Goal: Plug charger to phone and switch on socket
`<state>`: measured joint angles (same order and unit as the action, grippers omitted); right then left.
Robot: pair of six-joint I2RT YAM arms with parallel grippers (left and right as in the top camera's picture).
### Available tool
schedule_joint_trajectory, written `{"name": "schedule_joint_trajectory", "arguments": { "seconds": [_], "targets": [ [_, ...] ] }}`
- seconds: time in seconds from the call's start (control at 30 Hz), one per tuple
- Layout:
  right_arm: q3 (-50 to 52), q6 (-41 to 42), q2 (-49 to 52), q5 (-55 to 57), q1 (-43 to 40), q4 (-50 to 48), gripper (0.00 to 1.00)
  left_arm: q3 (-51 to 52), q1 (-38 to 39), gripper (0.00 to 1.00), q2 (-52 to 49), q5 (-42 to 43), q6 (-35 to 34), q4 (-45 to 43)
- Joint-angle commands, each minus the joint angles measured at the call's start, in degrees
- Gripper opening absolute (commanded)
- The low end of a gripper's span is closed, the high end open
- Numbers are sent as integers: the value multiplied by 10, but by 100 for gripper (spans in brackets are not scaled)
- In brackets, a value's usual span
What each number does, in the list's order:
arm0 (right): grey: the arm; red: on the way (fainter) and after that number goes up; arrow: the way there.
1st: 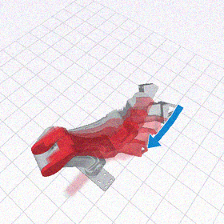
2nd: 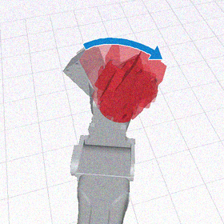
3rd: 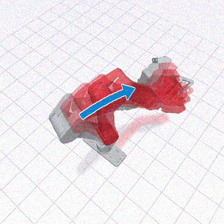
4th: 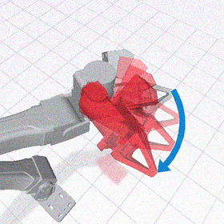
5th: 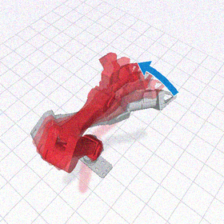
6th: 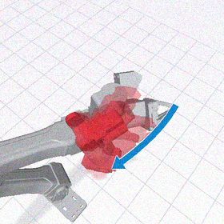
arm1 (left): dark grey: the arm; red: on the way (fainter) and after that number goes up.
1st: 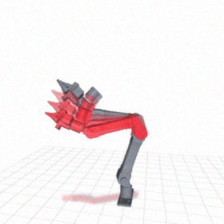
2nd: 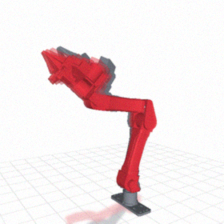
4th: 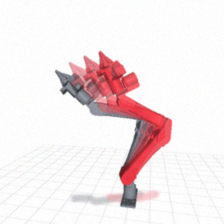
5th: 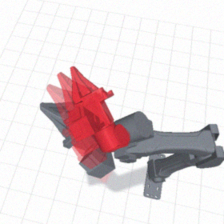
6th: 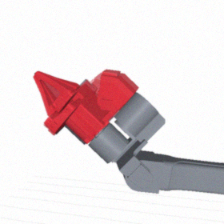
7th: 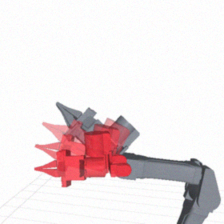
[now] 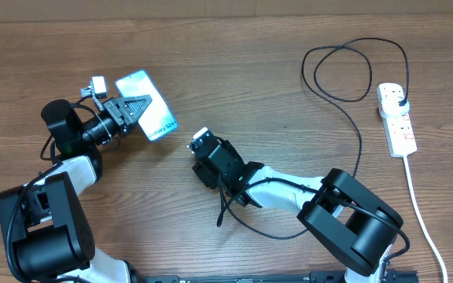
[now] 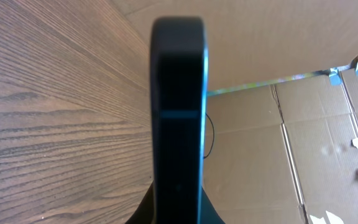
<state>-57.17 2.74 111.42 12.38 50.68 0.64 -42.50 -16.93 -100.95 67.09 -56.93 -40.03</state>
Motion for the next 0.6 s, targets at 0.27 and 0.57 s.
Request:
{"name": "schedule_joint_trajectory", "arguments": {
  "seconds": [0.27,0.57],
  "targets": [
    [-11,-2,27,0,-2,-23,18,-12,-4,4,9,16,12,-5],
    [-36,16,25,-31,-2,26,4,-12,-4,4,9,21,12,-5]
  ]
}}
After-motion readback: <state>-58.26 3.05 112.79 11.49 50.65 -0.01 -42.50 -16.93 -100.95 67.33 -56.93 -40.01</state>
